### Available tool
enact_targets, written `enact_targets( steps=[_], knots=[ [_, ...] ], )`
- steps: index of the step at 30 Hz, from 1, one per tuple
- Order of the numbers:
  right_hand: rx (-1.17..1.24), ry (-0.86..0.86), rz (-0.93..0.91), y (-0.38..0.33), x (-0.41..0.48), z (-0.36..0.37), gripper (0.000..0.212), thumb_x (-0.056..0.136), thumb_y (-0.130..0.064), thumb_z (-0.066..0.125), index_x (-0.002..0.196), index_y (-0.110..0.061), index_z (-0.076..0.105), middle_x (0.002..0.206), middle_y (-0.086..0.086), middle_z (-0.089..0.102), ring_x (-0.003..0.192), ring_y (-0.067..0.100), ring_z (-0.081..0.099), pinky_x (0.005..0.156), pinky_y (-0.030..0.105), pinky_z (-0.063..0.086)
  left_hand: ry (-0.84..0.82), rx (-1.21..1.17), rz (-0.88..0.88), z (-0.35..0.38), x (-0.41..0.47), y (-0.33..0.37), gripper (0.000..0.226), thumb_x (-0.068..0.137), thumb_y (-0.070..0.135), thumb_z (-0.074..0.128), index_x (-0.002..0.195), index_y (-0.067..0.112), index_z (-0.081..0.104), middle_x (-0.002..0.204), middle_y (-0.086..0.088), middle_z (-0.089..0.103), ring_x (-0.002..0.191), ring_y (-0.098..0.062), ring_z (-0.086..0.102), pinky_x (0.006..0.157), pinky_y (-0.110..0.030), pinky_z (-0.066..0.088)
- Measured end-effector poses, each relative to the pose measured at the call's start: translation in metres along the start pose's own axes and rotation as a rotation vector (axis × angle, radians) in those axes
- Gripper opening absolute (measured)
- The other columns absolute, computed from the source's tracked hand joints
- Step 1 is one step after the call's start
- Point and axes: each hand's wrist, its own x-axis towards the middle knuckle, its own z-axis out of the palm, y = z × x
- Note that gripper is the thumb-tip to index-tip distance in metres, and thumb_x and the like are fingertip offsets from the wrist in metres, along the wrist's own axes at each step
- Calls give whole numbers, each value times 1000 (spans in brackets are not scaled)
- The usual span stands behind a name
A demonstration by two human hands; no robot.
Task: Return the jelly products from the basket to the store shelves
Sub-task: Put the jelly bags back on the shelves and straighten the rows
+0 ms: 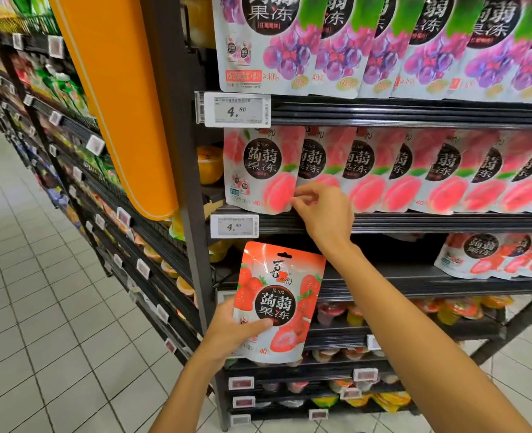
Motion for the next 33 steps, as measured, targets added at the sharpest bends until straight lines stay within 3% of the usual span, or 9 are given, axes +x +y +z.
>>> enact_targets(
  steps=[4,8,13,16,19,22,25,31,33],
  knots=[
    [150,-20,-24,22,-12,-30,10,86,-27,71,95,-23,74,82,-13,72,78,3,68,74,29,57,-40,-10,-24,15,8,-2,48,66,12,86,110,12,67,103,-9,76,95,-25,73,71,-29,59],
    [355,35,72,79,-58,-66,2,88,-29,71,89,-27,71,81,-13,72,73,0,65,66,14,51,-66,-11,-35,50,22,-8,50,61,17,88,107,14,68,100,-8,77,92,-25,74,67,-27,59],
    [481,-72,368,167,-108,-98,38,86,-43,70,120,-31,57,104,-6,69,93,9,68,77,31,57,-189,83,-43,118,43,-21,44,63,21,86,104,21,70,99,-5,77,89,-22,74,66,-25,59],
    [672,-64,500,213,-113,-119,47,79,-46,72,119,-24,61,112,1,70,99,15,69,76,29,59,-133,93,-51,166,59,-32,49,59,26,85,105,20,69,98,-4,77,90,-23,74,69,-31,60],
    [646,-188,490,258,-111,-136,24,83,-27,76,105,-22,69,98,1,74,92,15,71,74,28,59,-91,57,-48,214,78,-46,46,66,26,81,109,17,68,102,-7,76,95,-27,73,79,-39,59],
    [631,-236,468,297,-101,-150,20,83,-17,77,101,-22,70,94,-4,76,87,11,72,72,26,58,-103,32,-43,260,98,-55,42,73,22,78,113,18,67,107,-6,75,97,-24,72,74,-31,58],
    [663,-207,483,332,-82,-161,25,84,-17,76,108,-21,69,97,3,76,89,18,73,77,35,60,-81,44,-43,300,119,-62,52,73,24,78,122,18,61,114,-4,73,103,-21,70,80,-28,57],
    [724,-150,476,382,-42,-168,28,85,-8,73,113,-11,66,89,6,77,83,19,74,69,24,56,129,277,72,349,151,-71,61,76,18,83,127,22,49,121,-1,62,106,-14,65,77,-20,56],
    [701,-116,451,389,-29,-165,23,85,-10,74,103,-24,69,82,-4,77,79,10,73,68,19,53,192,447,130,359,157,-72,61,81,28,79,131,31,45,127,1,52,115,-17,56,91,-29,53]
  ],
)
